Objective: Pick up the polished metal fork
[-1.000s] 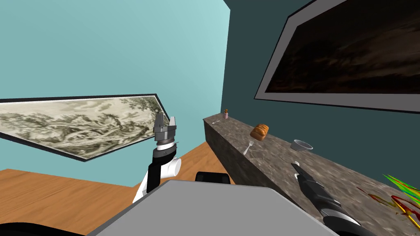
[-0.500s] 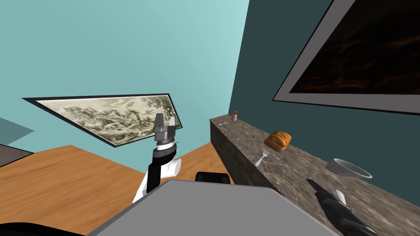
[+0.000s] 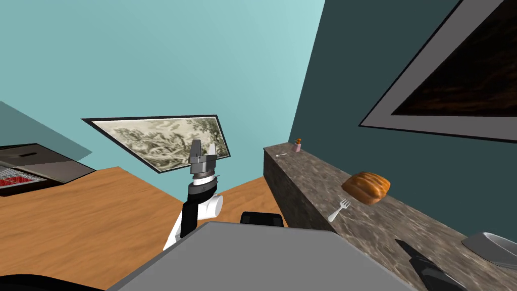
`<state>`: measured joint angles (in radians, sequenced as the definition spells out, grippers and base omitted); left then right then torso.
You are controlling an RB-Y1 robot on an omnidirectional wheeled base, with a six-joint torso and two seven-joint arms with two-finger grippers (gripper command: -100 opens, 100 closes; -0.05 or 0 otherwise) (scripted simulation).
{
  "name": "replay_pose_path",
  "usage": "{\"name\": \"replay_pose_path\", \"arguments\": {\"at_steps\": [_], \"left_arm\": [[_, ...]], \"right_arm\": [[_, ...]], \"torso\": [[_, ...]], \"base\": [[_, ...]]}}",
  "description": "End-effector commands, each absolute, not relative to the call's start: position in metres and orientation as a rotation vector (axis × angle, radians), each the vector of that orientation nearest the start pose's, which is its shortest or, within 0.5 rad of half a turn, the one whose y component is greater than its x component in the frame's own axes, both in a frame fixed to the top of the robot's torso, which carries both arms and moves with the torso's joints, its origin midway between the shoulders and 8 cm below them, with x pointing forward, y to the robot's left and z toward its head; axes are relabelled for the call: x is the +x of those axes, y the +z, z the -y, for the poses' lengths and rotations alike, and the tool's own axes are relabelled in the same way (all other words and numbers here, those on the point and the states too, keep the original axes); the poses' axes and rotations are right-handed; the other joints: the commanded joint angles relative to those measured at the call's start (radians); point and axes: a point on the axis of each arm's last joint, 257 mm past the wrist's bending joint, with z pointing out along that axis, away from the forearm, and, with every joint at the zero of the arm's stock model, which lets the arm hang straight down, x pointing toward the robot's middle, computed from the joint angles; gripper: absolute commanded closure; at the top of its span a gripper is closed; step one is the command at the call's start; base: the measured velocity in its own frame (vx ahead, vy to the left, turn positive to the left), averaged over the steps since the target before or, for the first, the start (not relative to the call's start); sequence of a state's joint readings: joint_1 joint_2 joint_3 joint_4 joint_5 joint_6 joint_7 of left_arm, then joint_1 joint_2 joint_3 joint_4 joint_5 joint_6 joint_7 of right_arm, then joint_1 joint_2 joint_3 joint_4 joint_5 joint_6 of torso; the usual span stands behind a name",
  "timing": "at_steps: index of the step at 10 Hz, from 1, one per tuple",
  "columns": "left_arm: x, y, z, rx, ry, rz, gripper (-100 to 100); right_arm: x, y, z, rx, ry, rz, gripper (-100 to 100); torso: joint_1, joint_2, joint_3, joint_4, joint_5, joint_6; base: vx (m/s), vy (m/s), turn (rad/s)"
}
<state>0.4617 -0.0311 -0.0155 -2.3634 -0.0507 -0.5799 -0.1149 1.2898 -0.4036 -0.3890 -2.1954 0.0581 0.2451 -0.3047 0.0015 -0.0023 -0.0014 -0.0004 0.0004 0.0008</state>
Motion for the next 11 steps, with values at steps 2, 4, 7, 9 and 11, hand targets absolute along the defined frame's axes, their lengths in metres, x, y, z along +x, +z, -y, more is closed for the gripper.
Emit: {"name": "replay_pose_path", "arguments": {"at_steps": [2,4,7,9,11], "left_arm": [[0.312,0.085,-0.261,-0.456,-1.226,-0.497,0],[0.312,0.085,-0.261,-0.456,-1.226,-0.497,0],[0.312,0.085,-0.261,-0.456,-1.226,-0.497,0],[0.312,0.085,-0.261,-0.456,-1.226,-0.497,0],[0.312,0.085,-0.261,-0.456,-1.226,-0.497,0]], "right_arm": [[0.061,-0.286,0.562,1.610,0.000,-1.521,-100],[0.043,-0.291,0.565,1.652,-0.052,-1.547,-100],[0.008,-0.299,0.565,1.733,-0.146,-1.600,-100],[-0.020,-0.307,0.559,1.807,-0.216,-1.654,-100],[-0.046,-0.315,0.548,1.881,-0.278,-1.707,-100]], "torso": [[0.000,-0.001,0.000,0.000,0.000,-0.001],[-0.001,-0.001,0.000,0.000,0.000,-0.001],[-0.001,-0.002,-0.001,-0.001,0.000,-0.001],[-0.001,0.000,0.000,0.000,0.000,0.000],[-0.003,-0.002,-0.001,-0.001,-0.001,0.000]], "base": [[0.065,0.001,0.218],[0.065,-0.007,0.200],[0.078,-0.015,0.262],[0.067,-0.026,0.294],[0.097,-0.053,0.290]]}}
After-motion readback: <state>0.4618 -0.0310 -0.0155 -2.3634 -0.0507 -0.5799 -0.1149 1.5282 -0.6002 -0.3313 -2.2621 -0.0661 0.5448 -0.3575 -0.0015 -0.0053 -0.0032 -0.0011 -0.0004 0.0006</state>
